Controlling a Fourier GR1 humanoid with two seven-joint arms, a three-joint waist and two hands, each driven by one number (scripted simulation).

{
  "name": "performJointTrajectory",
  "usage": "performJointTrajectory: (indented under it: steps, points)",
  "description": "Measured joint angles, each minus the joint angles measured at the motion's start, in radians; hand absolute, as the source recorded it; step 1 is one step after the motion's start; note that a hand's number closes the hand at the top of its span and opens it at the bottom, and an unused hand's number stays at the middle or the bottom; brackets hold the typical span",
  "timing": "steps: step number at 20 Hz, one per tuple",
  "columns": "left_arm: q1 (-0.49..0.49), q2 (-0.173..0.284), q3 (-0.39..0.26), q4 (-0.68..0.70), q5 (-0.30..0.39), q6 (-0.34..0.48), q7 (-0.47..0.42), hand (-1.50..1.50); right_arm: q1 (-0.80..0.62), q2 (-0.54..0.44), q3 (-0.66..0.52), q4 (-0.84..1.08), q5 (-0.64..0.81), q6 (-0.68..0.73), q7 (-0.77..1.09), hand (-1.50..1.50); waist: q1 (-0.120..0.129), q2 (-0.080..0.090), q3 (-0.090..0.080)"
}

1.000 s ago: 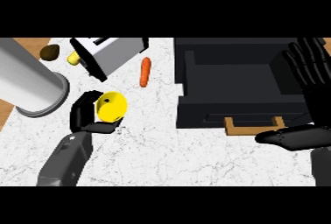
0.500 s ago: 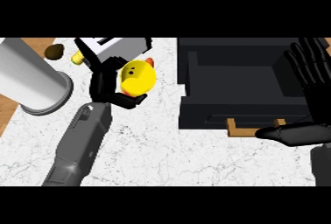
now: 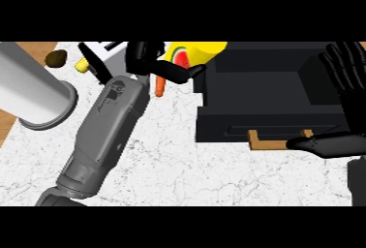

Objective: Pick up the cup, place it into the drawer and close the drawer

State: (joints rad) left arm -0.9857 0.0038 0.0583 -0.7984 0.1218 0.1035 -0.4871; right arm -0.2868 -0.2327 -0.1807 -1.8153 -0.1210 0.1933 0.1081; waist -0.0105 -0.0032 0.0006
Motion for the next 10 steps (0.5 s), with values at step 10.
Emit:
performJointTrajectory:
  steps: [10]
  points:
    - [-0.288, -0.003, -0.114, 0.237, 0.078, 0.202, 0.205, 1.5, -0.008, 0.008, 0.014, 0.012, -0.01, 0.02, -0.026, -1.5, -0.045, 0.014, 0.001]
